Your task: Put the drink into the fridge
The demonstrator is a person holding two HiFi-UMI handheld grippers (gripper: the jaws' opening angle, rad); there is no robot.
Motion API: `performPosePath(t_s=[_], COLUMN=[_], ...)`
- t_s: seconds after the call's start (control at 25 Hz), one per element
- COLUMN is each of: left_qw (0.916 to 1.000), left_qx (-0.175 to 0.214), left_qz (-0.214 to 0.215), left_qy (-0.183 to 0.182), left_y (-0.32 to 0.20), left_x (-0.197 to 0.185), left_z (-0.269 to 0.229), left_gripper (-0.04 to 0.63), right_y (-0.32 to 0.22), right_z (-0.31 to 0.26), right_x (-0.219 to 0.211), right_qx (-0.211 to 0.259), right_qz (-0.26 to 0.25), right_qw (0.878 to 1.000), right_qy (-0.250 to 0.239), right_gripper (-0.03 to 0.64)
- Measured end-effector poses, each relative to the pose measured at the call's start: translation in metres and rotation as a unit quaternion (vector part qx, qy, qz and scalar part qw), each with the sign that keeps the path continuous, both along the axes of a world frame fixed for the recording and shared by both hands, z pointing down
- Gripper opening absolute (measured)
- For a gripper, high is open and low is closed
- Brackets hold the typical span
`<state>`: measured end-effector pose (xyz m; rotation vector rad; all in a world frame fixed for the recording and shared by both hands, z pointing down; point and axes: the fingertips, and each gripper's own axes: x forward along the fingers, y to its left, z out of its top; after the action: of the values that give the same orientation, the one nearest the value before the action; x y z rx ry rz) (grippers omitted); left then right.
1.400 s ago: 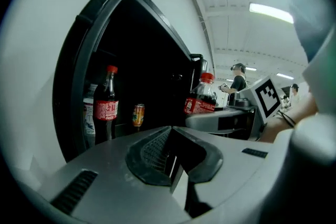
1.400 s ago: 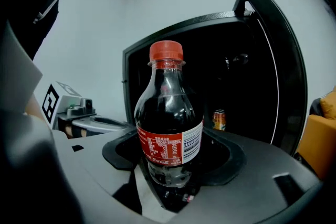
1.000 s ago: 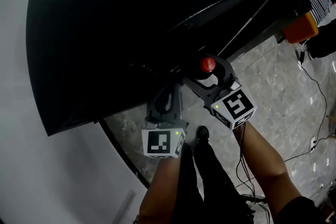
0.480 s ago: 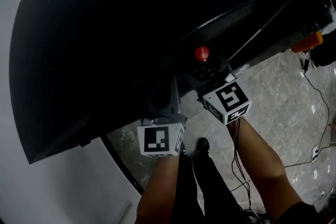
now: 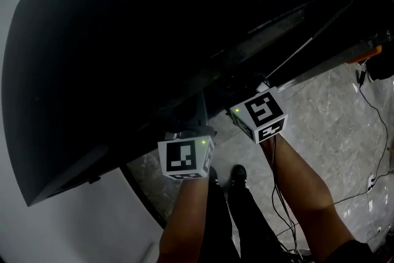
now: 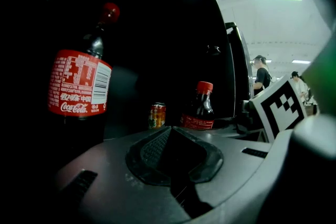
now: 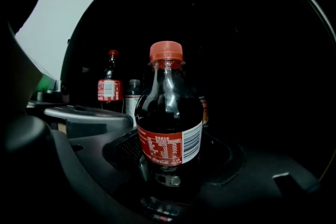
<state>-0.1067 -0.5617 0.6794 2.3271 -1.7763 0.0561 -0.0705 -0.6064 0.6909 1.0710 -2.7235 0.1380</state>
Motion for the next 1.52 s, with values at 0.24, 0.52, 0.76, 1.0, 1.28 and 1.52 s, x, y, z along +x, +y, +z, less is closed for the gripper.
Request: performPosePath(t_s=[0.24, 0.52, 0.76, 1.0, 1.28, 1.52], left_qw=[1.0000, 1.0000, 0.9999, 1.0000, 0.9999, 0.9994], left_qx=[-0.004, -0.001, -0.005, -0.004, -0.002, -0.008], left_qz=[-0.004, -0.005, -0.004, -0.002, 0.011, 0.033], left_qy=[0.001, 0.003, 0.008, 0.008, 0.007, -0.005], left_y=[0.000, 0.004, 0.013, 0.014, 0.015, 0.067], left_x=[-0.001, -0.002, -0.003, -0.004, -0.007, 0.012], left_z=[0.003, 0.003, 0.008, 0.004, -0.031, -0.101], left_gripper=[0.012, 0.012, 0.012, 0.012, 0.012, 0.012], right_y=[-0.001, -0.006, -0.012, -0.017, -0.017, 0.046], right_z=[0.009, 0.011, 0.016, 0.015, -0.022, -0.093], right_x=[-0.004, -0.011, -0.016, -0.017, -0.010, 0.039], right_qx=[-0.007, 0.004, -0.011, -0.008, 0.004, 0.006], right_qz=[0.003, -0.001, 0.008, 0.019, 0.052, 0.103], right_qw=[1.000, 1.000, 1.000, 0.999, 0.999, 0.995], right_qy=[0.008, 0.015, 0.021, 0.026, 0.014, -0.011], right_gripper=[0.327, 0.327, 0.327, 0.328, 0.328, 0.327])
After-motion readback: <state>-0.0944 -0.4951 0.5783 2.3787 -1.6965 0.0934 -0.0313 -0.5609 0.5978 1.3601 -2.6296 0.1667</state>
